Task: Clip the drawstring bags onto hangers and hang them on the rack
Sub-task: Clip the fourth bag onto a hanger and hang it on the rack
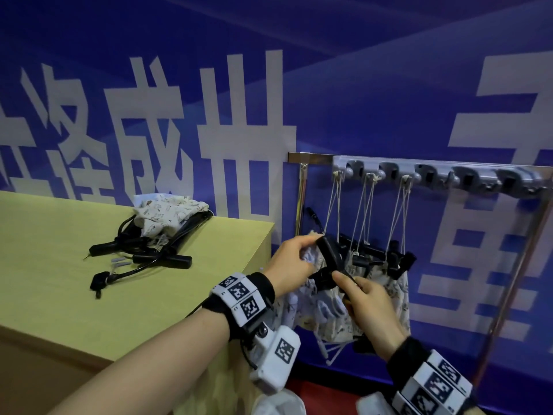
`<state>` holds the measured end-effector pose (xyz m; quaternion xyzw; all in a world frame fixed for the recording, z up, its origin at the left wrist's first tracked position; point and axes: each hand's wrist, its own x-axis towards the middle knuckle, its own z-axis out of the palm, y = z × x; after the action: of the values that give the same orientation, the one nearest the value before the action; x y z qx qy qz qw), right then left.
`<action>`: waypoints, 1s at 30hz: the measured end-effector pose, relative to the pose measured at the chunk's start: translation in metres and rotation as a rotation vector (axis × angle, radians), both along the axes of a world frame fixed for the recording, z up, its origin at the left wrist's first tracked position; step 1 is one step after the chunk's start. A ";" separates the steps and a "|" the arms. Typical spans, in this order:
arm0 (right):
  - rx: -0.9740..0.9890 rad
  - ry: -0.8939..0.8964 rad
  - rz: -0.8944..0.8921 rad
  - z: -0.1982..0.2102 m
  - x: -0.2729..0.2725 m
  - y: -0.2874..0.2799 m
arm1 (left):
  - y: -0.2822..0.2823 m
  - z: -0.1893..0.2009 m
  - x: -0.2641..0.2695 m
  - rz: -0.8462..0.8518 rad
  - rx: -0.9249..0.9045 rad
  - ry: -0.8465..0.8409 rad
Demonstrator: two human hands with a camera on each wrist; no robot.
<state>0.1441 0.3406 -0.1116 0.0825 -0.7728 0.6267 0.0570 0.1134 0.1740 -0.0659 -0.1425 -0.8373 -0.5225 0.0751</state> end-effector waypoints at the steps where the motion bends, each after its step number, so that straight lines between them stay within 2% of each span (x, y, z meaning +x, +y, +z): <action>1: 0.009 -0.002 -0.001 0.000 -0.002 0.001 | -0.001 0.004 0.002 0.023 0.046 -0.017; 3: 0.022 -0.019 0.000 0.001 -0.007 0.003 | -0.002 0.012 0.005 0.026 0.060 -0.021; 7: 0.025 -0.068 0.068 0.007 -0.012 0.006 | -0.004 0.016 0.003 0.017 -0.049 -0.018; 11: 0.112 -0.041 0.203 0.011 -0.012 0.009 | -0.007 0.012 -0.004 -0.071 0.180 -0.136; 13: 0.195 0.011 0.187 0.014 -0.010 0.008 | -0.009 0.010 -0.007 -0.116 0.204 -0.148; 15: 0.377 0.173 0.049 0.016 -0.011 0.011 | -0.013 0.008 -0.008 -0.121 0.206 -0.137; 17: 0.454 0.402 -0.244 0.013 -0.015 0.018 | -0.017 0.006 -0.009 -0.100 0.238 -0.130; 19: 0.266 0.607 -0.513 0.006 -0.014 0.025 | -0.020 0.006 -0.011 -0.054 0.289 -0.114; 20: 0.140 0.639 -0.584 0.001 -0.013 0.027 | -0.021 0.007 -0.011 -0.041 0.312 -0.107; 21: 0.023 0.595 -0.582 -0.007 -0.012 0.027 | -0.022 0.007 -0.012 -0.027 0.341 -0.098; 23: -0.084 0.362 -0.460 -0.032 -0.015 0.023 | -0.024 0.008 -0.014 -0.012 0.395 -0.091; 26: 0.037 0.026 -0.193 -0.069 -0.036 0.012 | -0.024 0.012 -0.013 -0.022 0.428 -0.097; 28: 0.014 -0.068 -0.017 -0.078 -0.050 0.002 | -0.023 0.013 -0.011 -0.049 0.424 -0.093; 30: 0.023 -0.082 0.092 -0.073 -0.052 -0.007 | -0.023 0.013 -0.010 -0.066 0.416 -0.087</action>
<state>0.0921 0.3336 -0.1851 0.0929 -0.7771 0.6225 -0.0044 0.1032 0.1511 -0.0534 -0.1286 -0.7086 -0.6921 0.0495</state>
